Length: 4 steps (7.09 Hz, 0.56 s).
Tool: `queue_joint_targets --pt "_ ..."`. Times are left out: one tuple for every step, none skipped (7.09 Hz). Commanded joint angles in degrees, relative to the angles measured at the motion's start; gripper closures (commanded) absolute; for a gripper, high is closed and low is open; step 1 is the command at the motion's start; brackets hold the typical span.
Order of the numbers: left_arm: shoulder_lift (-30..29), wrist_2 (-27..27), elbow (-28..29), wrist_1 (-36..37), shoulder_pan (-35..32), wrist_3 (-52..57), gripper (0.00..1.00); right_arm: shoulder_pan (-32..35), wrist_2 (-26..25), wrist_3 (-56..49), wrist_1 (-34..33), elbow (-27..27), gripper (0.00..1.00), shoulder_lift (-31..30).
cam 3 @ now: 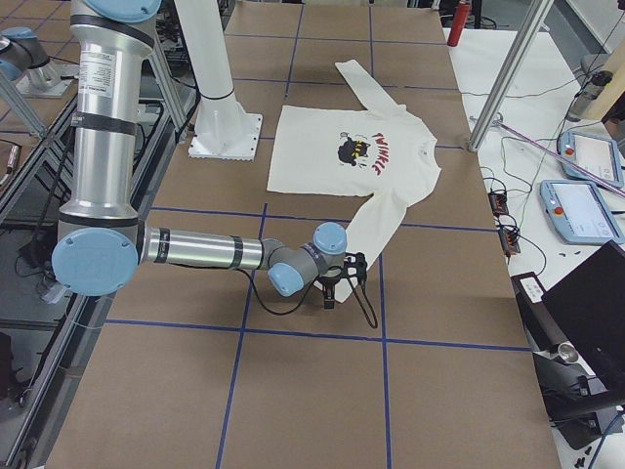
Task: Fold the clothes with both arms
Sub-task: 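Lower the right gripper onto the sleeve cuff nearest it and grasp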
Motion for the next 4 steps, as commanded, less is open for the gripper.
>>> queue_joint_targets --pt "0.0 -0.1 -0.1 0.0 0.1 -0.1 0.00 -0.1 -0.2 0.0 -0.1 -0.3 0.04 -0.1" --pt "0.0 -0.1 -0.2 0.0 0.0 0.0 0.00 -0.1 -0.1 0.0 -0.1 -0.3 0.36 0.0" --pt "0.0 -0.1 -0.2 0.0 0.1 0.0 0.00 0.0 -0.1 0.0 -0.1 -0.3 0.72 -0.1" --pt "0.0 0.0 -0.1 0.0 0.1 0.0 0.00 0.0 -0.1 0.0 -0.1 -0.3 0.88 -0.1"
